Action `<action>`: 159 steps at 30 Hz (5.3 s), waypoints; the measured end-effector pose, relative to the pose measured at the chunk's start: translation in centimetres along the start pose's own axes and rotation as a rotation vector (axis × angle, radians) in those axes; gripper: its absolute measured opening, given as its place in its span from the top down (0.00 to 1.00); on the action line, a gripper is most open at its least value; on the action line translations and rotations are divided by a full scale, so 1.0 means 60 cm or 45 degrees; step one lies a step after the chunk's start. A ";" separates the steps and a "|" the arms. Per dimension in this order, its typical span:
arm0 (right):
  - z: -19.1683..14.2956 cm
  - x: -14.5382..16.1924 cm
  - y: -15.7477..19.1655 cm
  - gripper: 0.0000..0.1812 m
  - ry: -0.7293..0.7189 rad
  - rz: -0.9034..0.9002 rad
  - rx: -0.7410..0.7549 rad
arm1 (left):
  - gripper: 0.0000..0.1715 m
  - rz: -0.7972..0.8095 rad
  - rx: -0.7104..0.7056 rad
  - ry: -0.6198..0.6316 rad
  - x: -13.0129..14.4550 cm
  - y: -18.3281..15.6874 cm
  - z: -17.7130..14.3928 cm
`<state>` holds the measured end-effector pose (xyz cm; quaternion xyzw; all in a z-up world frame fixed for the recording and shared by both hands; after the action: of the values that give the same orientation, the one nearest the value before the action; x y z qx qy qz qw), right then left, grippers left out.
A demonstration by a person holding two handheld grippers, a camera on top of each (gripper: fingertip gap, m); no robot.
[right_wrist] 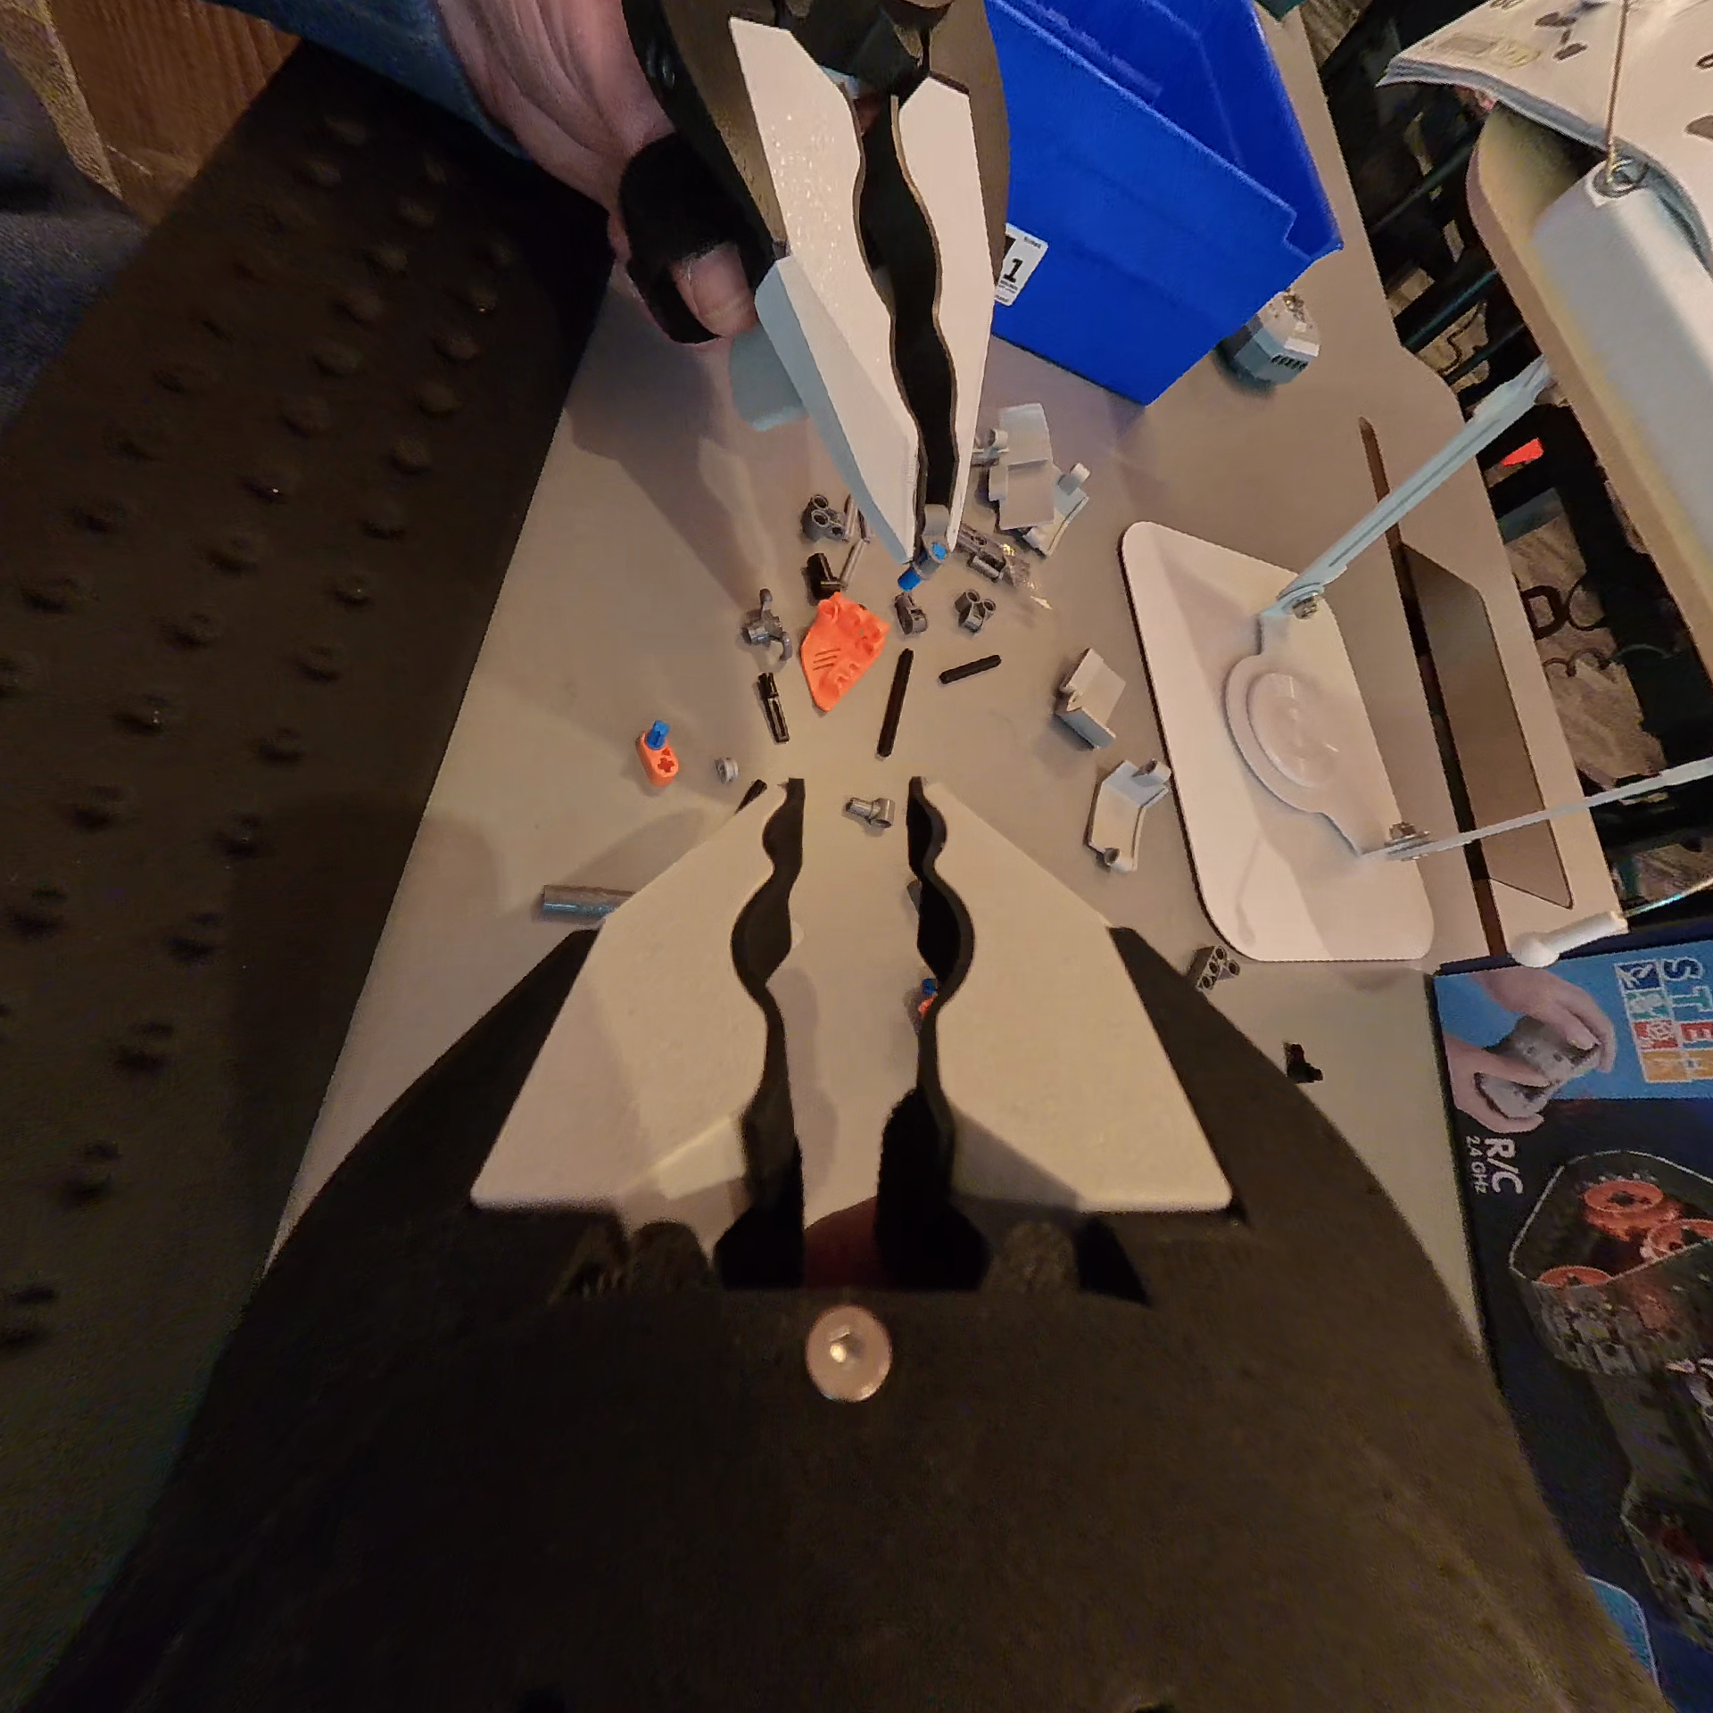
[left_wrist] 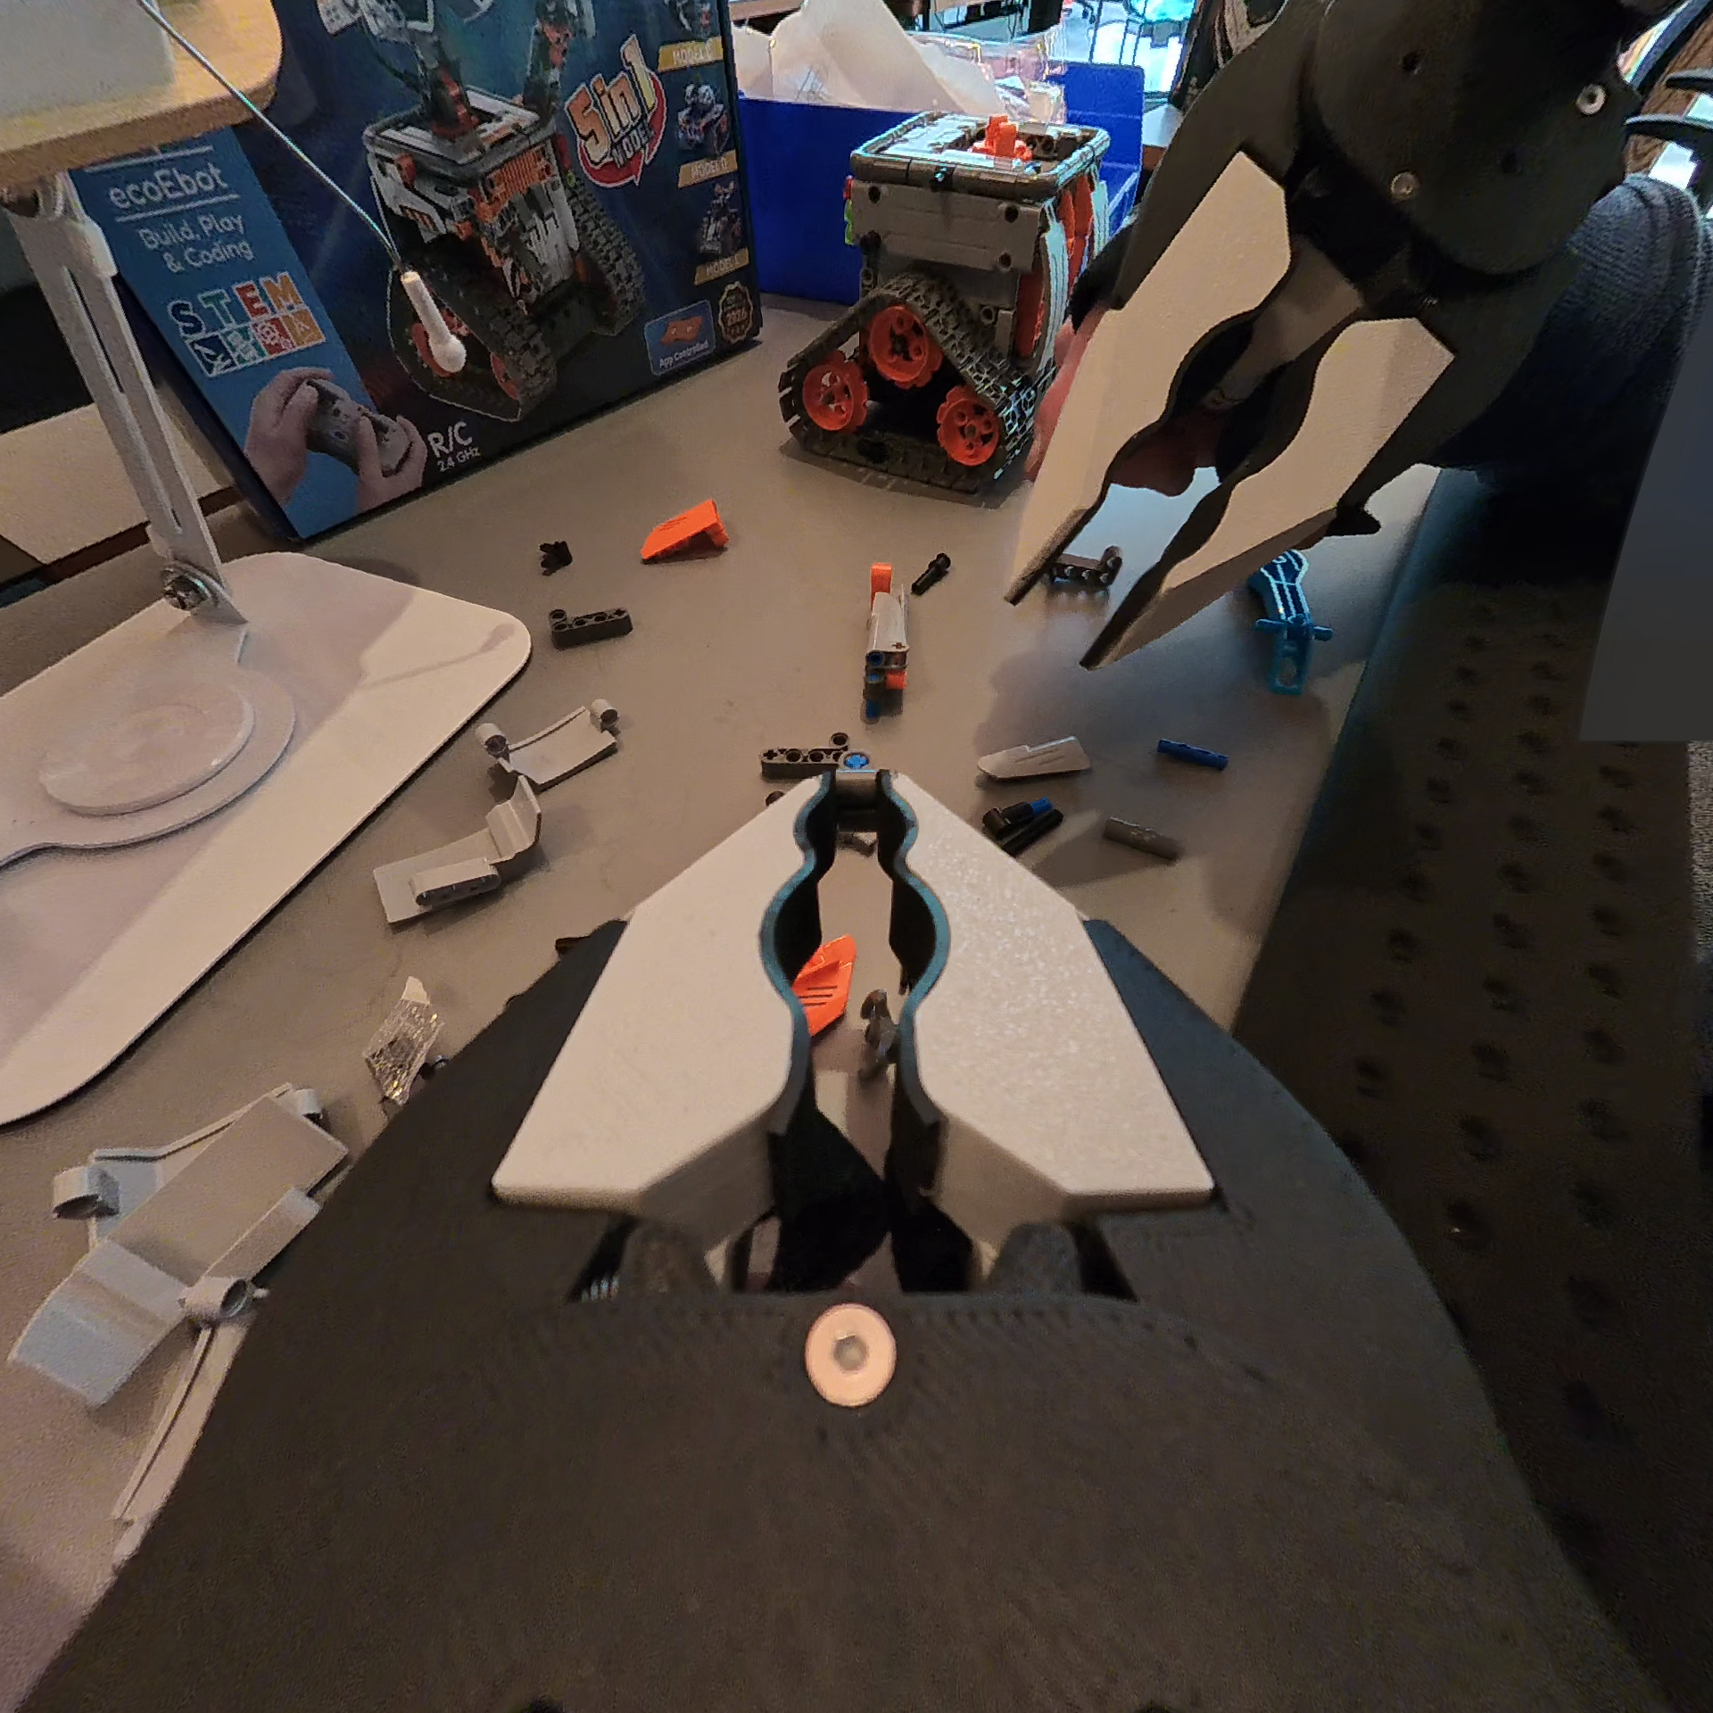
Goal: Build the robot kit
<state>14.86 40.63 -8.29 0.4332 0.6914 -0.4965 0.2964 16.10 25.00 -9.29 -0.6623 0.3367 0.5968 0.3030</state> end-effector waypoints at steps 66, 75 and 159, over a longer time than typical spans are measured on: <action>-0.035 0.004 -0.023 0.89 0.039 -0.038 0.067 | 0.97 0.034 0.013 0.064 0.019 0.008 0.006; -0.162 -0.027 -0.045 0.85 0.048 0.090 0.291 | 0.96 0.075 0.023 0.078 0.019 0.002 0.010; -0.106 0.133 0.040 0.93 0.609 0.671 0.264 | 0.97 0.372 -0.255 0.019 0.011 -0.002 -0.056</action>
<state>13.55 49.39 -13.92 0.7278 0.5517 -0.3554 0.1988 18.21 22.30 -9.60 -0.6377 0.3706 0.6600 0.1430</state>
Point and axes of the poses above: each gripper's, where its closed fingertips meet, z out along the fingers, x out of its underside, y = z × x across the jaws, the point moved 6 cm from there along -z, back along the fingers, and after that the axes turned 15 degrees about -y, right-handed, at the moved point
